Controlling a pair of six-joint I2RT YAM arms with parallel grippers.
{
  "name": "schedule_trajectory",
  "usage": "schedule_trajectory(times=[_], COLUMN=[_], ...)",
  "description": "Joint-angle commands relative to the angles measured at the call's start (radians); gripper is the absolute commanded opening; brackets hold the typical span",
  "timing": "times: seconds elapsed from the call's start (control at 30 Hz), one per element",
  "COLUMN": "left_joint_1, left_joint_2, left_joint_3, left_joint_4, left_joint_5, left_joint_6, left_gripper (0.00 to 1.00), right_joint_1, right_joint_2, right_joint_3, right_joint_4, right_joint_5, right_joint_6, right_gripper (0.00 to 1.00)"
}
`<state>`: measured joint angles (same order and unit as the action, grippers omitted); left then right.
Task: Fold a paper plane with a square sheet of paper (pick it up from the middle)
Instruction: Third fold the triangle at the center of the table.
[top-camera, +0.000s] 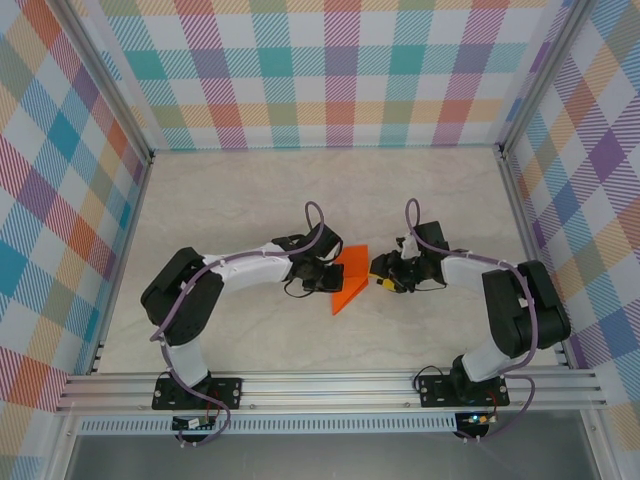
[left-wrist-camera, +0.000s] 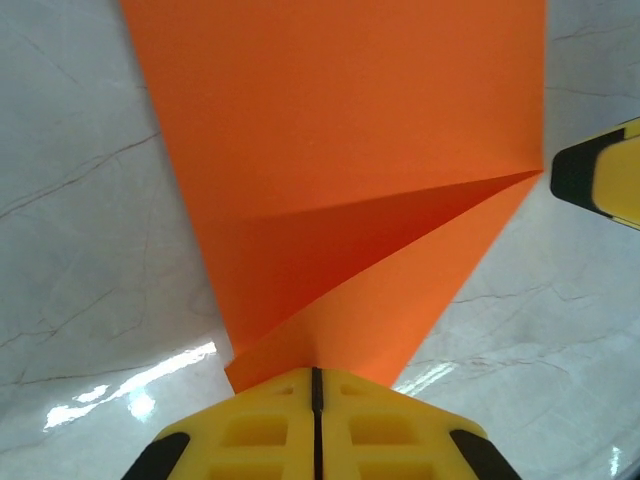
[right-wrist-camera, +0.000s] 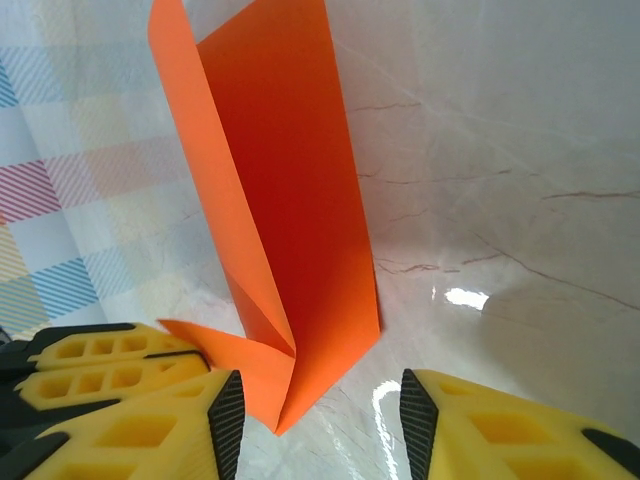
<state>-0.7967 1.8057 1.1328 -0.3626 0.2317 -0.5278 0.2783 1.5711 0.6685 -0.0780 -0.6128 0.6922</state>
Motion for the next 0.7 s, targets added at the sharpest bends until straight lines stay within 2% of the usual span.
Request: schedule_trajectory(times=[0.0,0.37,0.67], left_joint_1=[0.007,0.008,0.007], left_joint_2=[0.024,0.041,0.013], left_joint_3=[0.025,0.015,-0.013], left_joint_4=[-0.013,0.003,0.016], left_joint_5=[-0.022,-0.016,-0.033], left_joint_6=[-0.006,-0.006,-0.011], left_gripper=[0.07,0.07,0.08], right_joint_1=[0.026,0.104,0.134], right_joint_2=[0.029,0.13,0.164], right_joint_3=[0.049,0.131,0.163], right_joint_4=[0.021,0.007,-0.039], right_joint_5=[-0.051,-0.074,-0.046], right_joint_6=[-0.026,-0.074,-0.123], right_gripper=[0.48,0.47,0.4])
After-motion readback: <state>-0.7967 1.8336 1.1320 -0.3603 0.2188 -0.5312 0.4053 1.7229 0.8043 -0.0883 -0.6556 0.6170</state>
